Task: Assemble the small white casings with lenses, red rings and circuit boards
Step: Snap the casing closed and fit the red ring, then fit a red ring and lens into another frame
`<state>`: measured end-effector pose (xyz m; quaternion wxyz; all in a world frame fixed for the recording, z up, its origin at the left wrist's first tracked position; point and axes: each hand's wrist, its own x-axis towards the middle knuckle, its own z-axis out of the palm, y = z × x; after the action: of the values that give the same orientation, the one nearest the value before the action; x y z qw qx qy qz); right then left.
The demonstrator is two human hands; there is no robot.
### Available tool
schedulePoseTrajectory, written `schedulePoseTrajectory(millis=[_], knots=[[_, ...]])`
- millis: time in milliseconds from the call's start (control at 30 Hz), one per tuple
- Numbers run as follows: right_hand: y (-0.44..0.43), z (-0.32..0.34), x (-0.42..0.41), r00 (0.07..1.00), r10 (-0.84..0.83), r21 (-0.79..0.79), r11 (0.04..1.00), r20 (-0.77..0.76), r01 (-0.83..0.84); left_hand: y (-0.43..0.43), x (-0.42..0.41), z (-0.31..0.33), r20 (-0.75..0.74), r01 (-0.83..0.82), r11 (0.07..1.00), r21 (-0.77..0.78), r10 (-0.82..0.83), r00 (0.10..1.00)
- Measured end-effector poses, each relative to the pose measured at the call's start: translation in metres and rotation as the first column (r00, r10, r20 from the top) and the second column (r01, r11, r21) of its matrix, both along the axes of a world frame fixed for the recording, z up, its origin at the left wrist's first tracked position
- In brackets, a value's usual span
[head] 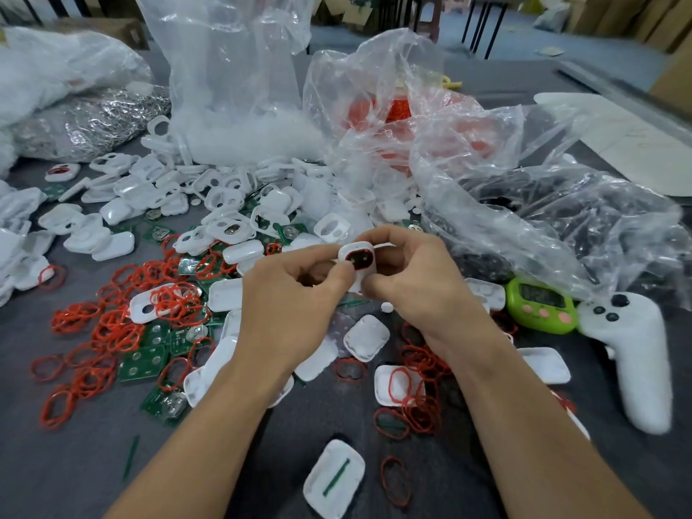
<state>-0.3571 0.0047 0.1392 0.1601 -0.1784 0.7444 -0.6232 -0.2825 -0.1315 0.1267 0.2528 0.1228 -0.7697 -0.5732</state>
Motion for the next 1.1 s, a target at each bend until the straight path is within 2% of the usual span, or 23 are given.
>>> schedulePoseTrajectory(millis=[200,367,500,600,667,833,967,1100], knots=[[0.004,0.004,0.005,1.000,0.010,0.019,1.000,-0.020,-0.010,0.003,0.008,-0.003,0.015,0.020,0.999,-0.029,-0.020,1.000],[0.023,0.022,0.003,0.996,-0.075,0.011,0.997,0.042,0.075,0.000,0.014,-0.003,0.049,-0.051,0.976,-0.213,0.063,0.997],[0.084,0.035,0.018,0.979,-0.192,0.219,0.954,-0.072,0.203,0.015,0.022,0.004,0.010,-0.018,0.912,-0.409,0.025,1.000],[0.129,0.038,0.042,0.949,-0.231,0.354,0.887,-0.214,0.296,0.034,0.025,0.003,-0.069,-0.002,0.800,-0.600,-0.050,0.996],[0.147,0.037,0.056,0.930,-0.250,0.430,0.833,-0.271,0.349,0.043,0.025,-0.001,-0.062,0.020,0.742,-0.670,-0.082,0.995],[0.151,0.023,0.075,0.923,-0.213,0.554,0.749,-0.320,0.365,0.045,0.025,-0.007,0.042,0.088,0.682,-0.726,-0.085,0.996],[0.146,0.023,0.068,0.905,-0.184,0.603,0.692,-0.384,0.397,0.036,0.024,-0.006,0.112,0.088,0.669,-0.738,-0.007,0.994],[0.126,0.030,0.044,0.897,-0.172,0.582,0.708,-0.408,0.401,0.029,0.019,-0.009,0.195,0.118,0.699,-0.706,0.031,0.980]])
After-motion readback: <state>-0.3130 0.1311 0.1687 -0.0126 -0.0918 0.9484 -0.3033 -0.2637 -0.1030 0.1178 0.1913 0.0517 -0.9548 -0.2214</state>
